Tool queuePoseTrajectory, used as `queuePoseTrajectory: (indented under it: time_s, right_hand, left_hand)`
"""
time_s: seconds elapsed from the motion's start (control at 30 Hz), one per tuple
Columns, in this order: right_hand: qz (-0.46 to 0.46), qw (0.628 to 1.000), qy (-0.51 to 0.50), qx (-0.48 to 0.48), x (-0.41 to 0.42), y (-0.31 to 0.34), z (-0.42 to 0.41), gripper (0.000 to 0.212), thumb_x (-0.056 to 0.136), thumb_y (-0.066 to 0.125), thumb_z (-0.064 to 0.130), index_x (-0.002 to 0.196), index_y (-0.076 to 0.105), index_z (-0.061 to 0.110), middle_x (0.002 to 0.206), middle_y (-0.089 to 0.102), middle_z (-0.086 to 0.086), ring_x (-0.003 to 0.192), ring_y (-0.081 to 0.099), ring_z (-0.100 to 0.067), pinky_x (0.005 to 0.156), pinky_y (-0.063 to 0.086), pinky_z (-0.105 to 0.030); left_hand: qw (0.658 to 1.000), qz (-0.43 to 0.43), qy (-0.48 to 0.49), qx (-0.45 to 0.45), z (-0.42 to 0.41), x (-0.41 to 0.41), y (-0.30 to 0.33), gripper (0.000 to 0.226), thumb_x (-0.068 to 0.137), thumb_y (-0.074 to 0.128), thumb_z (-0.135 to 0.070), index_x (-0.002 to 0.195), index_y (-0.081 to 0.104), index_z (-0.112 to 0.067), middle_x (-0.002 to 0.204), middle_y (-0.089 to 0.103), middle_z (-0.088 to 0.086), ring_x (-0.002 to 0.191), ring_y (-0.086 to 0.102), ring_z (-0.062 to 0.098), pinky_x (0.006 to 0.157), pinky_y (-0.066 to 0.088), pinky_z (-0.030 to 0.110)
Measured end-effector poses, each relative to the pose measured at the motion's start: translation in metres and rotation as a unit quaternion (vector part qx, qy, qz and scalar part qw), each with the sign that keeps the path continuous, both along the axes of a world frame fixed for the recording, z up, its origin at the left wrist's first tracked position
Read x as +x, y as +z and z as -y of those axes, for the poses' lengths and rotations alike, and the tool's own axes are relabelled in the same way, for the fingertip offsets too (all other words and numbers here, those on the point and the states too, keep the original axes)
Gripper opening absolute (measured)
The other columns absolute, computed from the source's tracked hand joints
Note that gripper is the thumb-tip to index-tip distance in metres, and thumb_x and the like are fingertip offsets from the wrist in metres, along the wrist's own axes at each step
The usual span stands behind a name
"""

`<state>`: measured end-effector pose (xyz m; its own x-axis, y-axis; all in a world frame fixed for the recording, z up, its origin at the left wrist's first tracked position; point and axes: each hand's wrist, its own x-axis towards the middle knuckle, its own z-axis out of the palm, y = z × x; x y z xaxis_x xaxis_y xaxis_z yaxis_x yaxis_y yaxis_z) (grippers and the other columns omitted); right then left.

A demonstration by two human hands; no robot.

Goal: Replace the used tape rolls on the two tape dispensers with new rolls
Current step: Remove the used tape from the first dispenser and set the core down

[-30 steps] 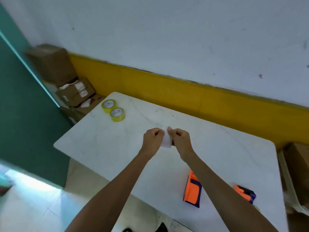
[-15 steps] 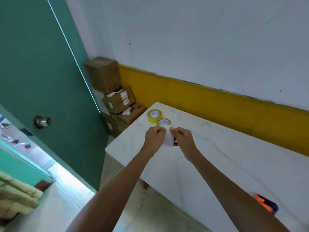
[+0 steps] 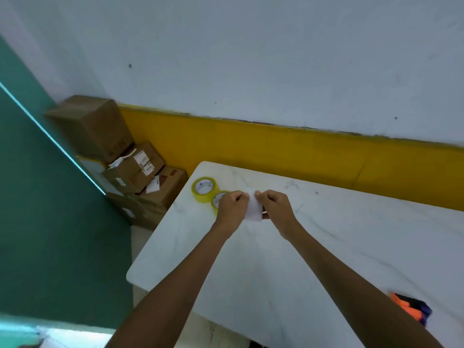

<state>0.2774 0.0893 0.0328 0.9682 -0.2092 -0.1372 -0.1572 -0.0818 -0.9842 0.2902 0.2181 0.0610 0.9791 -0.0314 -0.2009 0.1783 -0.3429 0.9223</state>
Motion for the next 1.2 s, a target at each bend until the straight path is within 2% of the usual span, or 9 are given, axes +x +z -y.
queuePoseTrajectory:
  time_s: [0.1,0.2,0.43,0.5,0.6,0.73,0.97,1.1,1.2]
  right_hand:
    - [-0.009,0.999,-0.030,-0.009,0.028,-0.014,0.012,0.048,0.089,0.058,0.036,0.075,0.056,-0.010,0.082,0.055,-0.035,0.075,0.060,-0.042,0.071,0.056,-0.063]
    - [-0.023,0.998,-0.049,-0.009,0.046,-0.026,0.020,0.049,0.089,0.057,0.039,0.075,0.059,-0.007,0.086,0.058,-0.037,0.086,0.061,-0.052,0.072,0.054,-0.066]
    - [-0.058,0.996,-0.071,0.005,0.079,-0.043,0.032,0.046,0.094,0.057,0.034,0.080,0.062,-0.009,0.089,0.062,-0.036,0.087,0.064,-0.049,0.076,0.055,-0.064]
    - [-0.066,0.995,-0.080,-0.002,0.089,-0.050,0.034,0.048,0.094,0.057,0.036,0.082,0.063,-0.009,0.089,0.062,-0.035,0.087,0.064,-0.047,0.077,0.055,-0.062]
    - [-0.091,0.991,-0.101,-0.007,0.104,-0.058,0.037,0.041,0.095,0.055,0.035,0.081,0.065,-0.003,0.091,0.066,-0.031,0.089,0.066,-0.042,0.081,0.057,-0.058]
    - [-0.124,0.983,-0.132,0.012,0.121,-0.073,0.041,0.033,0.096,0.055,0.033,0.077,0.064,0.008,0.095,0.066,-0.030,0.093,0.066,-0.042,0.084,0.057,-0.057]
    - [-0.156,0.976,-0.152,0.017,0.141,-0.100,0.046,0.033,0.095,0.055,0.036,0.078,0.068,0.012,0.094,0.069,-0.026,0.091,0.068,-0.038,0.082,0.059,-0.055]
    - [-0.178,0.971,-0.158,0.009,0.155,-0.117,0.048,0.036,0.096,0.053,0.035,0.082,0.070,0.007,0.092,0.070,-0.024,0.091,0.069,-0.037,0.084,0.059,-0.050]
    - [-0.230,0.960,-0.158,-0.004,0.164,-0.132,0.050,0.040,0.097,0.050,0.035,0.087,0.071,0.003,0.094,0.072,-0.021,0.093,0.067,-0.036,0.090,0.057,-0.046]
  left_hand:
    - [1.000,-0.010,-0.022,0.013,0.015,0.034,-0.014,0.030,0.084,0.048,-0.028,0.075,0.063,-0.004,0.080,0.060,0.014,0.077,0.055,0.027,0.082,0.055,0.061]
    - [0.999,-0.021,-0.034,0.020,0.027,0.057,-0.022,0.040,0.078,0.046,-0.032,0.079,0.064,0.003,0.086,0.063,0.024,0.079,0.058,0.035,0.082,0.055,0.061]
    - [0.996,-0.059,-0.059,0.037,0.041,0.100,-0.044,0.029,0.082,0.051,-0.031,0.078,0.065,-0.006,0.083,0.064,0.020,0.080,0.061,0.034,0.083,0.054,0.057]
    - [0.994,-0.062,-0.076,0.049,0.044,0.112,-0.052,0.038,0.080,0.054,-0.035,0.082,0.065,0.001,0.086,0.065,0.025,0.081,0.062,0.038,0.078,0.056,0.049]
    - [0.989,-0.054,-0.119,0.073,0.049,0.129,-0.063,0.023,0.087,0.060,-0.022,0.085,0.066,0.000,0.080,0.064,0.016,0.075,0.057,0.024,0.068,0.050,0.038]
    - [0.983,-0.050,-0.150,0.089,0.057,0.154,-0.082,0.015,0.091,0.060,-0.017,0.087,0.067,-0.004,0.081,0.065,0.008,0.074,0.057,0.020,0.065,0.045,0.026]
    - [0.978,-0.058,-0.175,0.096,0.066,0.182,-0.112,0.017,0.089,0.061,-0.017,0.090,0.070,-0.002,0.083,0.066,0.007,0.075,0.058,0.021,0.068,0.046,0.029]
    - [0.973,-0.032,-0.192,0.127,0.069,0.198,-0.133,0.021,0.088,0.061,-0.020,0.079,0.067,-0.002,0.074,0.066,0.010,0.067,0.057,0.022,0.060,0.043,0.030]
    - [0.963,0.020,-0.215,0.165,0.075,0.206,-0.151,0.040,0.089,0.063,-0.025,0.056,0.045,-0.013,0.051,0.045,0.000,0.048,0.037,0.012,0.048,0.030,0.027]
